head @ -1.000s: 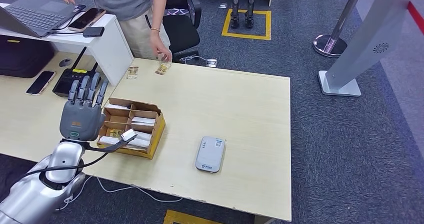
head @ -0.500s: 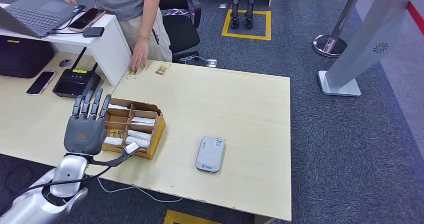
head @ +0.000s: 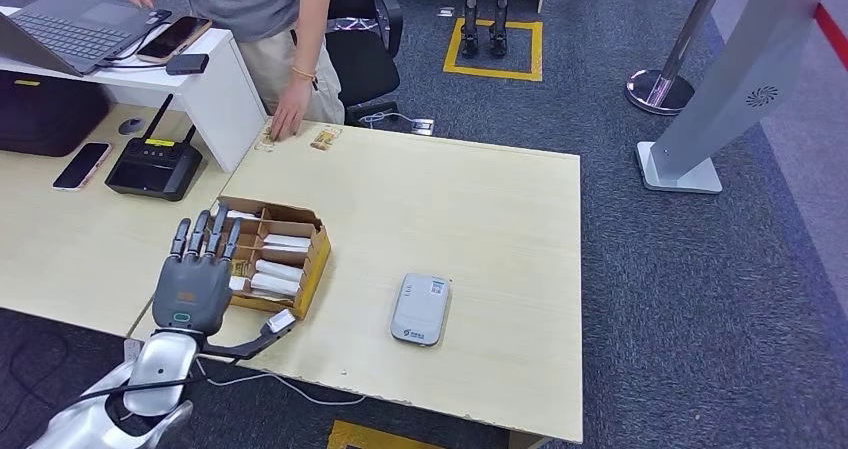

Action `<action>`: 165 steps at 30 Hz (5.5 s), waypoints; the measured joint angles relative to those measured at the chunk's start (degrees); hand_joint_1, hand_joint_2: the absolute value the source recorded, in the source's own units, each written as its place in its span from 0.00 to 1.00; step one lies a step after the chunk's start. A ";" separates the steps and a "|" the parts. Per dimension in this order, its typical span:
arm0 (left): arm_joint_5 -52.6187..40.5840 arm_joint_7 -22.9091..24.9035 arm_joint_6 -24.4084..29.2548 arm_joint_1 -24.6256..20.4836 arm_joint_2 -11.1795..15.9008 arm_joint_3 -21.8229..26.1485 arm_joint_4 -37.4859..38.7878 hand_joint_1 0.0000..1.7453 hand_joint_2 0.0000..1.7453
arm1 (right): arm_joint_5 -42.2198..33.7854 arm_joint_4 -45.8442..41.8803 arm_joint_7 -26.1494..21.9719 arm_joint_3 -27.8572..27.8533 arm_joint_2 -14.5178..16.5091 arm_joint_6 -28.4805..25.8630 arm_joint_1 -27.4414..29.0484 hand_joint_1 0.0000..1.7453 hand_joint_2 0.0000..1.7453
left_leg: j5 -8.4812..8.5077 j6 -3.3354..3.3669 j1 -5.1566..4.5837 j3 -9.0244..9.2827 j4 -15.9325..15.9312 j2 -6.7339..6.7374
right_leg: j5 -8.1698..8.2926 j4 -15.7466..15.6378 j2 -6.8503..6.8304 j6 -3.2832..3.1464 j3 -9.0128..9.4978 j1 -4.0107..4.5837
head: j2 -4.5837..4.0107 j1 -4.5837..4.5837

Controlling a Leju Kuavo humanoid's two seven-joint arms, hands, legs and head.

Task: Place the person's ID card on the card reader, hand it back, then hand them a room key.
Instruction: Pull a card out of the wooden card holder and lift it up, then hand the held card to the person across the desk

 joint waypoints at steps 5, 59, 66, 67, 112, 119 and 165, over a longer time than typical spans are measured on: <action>0.01 0.51 -1.46 0.86 -1.06 -0.15 0.00 0.00 1.00 | -0.31 0.03 0.14 -0.01 0.05 -0.06 0.06 0.00 1.00 | 0.00 0.00 0.00 0.00 0.00 0.00 | 0.00 0.00 0.00 0.00 0.00 0.00 | 0.00 0.01; 0.01 -6.76 -1.70 1.19 -9.98 -0.15 3.15 0.00 1.00 | -0.81 0.24 0.05 0.48 0.09 -0.23 0.23 0.00 1.00 | 0.00 0.00 0.00 0.00 0.00 -0.01 | 0.00 0.00 -0.01 0.00 -0.01 0.00 | 0.00 0.00; 0.01 -7.15 -1.98 0.09 -10.68 -0.15 5.24 0.00 1.00 | -0.72 0.24 -0.14 1.02 0.09 -0.21 0.20 0.00 1.00 | 0.00 0.00 0.00 0.00 0.00 -0.01 | 0.00 0.00 -0.01 0.00 0.00 0.00 | 0.00 0.00; 0.00 -6.93 -1.95 -0.07 -10.70 -0.15 5.56 0.00 1.00 | -0.71 0.24 -0.15 1.09 0.09 -0.19 0.20 0.00 1.00 | 0.00 0.00 0.00 0.00 0.00 -0.01 | 0.00 0.00 -0.01 0.00 -0.01 0.00 | 0.00 -0.01; -0.04 -7.78 0.01 -1.70 -11.58 -0.24 10.33 1.00 1.00 | 0.77 0.24 0.50 3.34 0.09 -0.03 0.14 0.00 1.00 | 0.00 0.00 0.00 0.00 0.00 -0.01 | 0.00 0.00 -0.01 0.00 0.00 0.00 | 0.00 0.00; -0.04 -8.53 0.23 -1.90 -11.94 -0.24 10.54 1.00 1.00 | 1.13 0.24 0.64 4.13 0.09 0.03 0.07 0.00 1.00 | 0.00 0.00 0.00 0.00 0.00 -0.01 | 0.00 0.00 -0.01 0.00 0.00 0.00 | 0.00 -0.01; 0.24 -14.99 4.18 -41.29 -4.29 -15.17 18.46 1.00 1.00 | 5.10 0.22 0.22 10.00 0.64 1.93 -2.15 0.00 1.00 | 0.24 -0.15 0.02 -0.12 0.01 0.08 | 0.34 0.03 0.11 -0.15 -0.24 0.02 | 0.00 0.00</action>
